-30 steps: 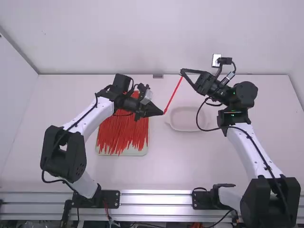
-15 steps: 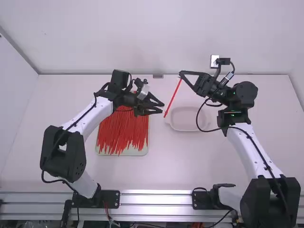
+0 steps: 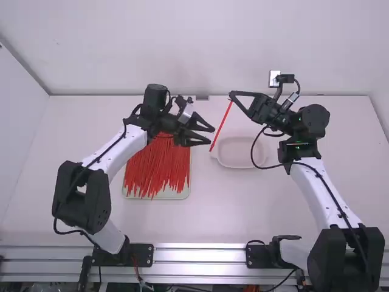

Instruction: Fasten the cable tie

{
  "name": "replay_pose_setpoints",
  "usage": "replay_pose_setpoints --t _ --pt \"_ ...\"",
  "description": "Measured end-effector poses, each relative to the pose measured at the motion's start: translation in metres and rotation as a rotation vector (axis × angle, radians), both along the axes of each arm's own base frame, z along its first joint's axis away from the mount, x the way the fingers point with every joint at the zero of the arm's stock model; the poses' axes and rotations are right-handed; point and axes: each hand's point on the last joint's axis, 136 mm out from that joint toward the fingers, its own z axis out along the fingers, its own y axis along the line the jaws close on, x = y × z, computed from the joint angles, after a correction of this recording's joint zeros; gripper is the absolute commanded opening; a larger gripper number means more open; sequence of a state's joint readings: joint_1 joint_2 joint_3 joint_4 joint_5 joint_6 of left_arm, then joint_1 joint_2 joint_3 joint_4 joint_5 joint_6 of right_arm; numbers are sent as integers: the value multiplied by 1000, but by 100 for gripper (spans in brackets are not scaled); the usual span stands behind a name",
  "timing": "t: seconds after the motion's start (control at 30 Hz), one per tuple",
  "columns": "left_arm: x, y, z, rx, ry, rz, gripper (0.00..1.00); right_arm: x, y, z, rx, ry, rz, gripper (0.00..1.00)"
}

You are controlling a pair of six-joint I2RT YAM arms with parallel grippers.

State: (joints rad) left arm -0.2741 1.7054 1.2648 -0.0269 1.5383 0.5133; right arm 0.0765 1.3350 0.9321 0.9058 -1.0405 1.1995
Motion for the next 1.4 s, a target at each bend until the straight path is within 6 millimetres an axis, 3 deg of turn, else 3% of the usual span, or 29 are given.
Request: replay_pose_setpoints --t 0.3,0.87,0.9,1.03,1.2,1.27,1.33,1.4 --pt "-5 -6 1 4 18 -20 53 2 -1 1 6 5 -9 0" --pt "-7 -9 2 1 11 -30 52 9 -8 3 21 6 -56 0" --pt "-8 -9 2 0 9 -31 50 9 -8 3 21 5 -57 0" --pt "-14 -18 4 -8 -16 -60 2 10 -9 3 25 6 -65 0" --pt "-16 -19 5 -10 -16 -69 2 12 -10 4 31 6 -79 0" --pt "-16 -19 5 -10 -16 -68 2 13 -10 4 31 5 -80 6" --pt "-16 -19 5 -10 -15 -68 2 12 -10 4 31 6 -79 20" --pt "-15 -19 5 -9 -14 -67 2 12 -10 4 30 5 -77 46"
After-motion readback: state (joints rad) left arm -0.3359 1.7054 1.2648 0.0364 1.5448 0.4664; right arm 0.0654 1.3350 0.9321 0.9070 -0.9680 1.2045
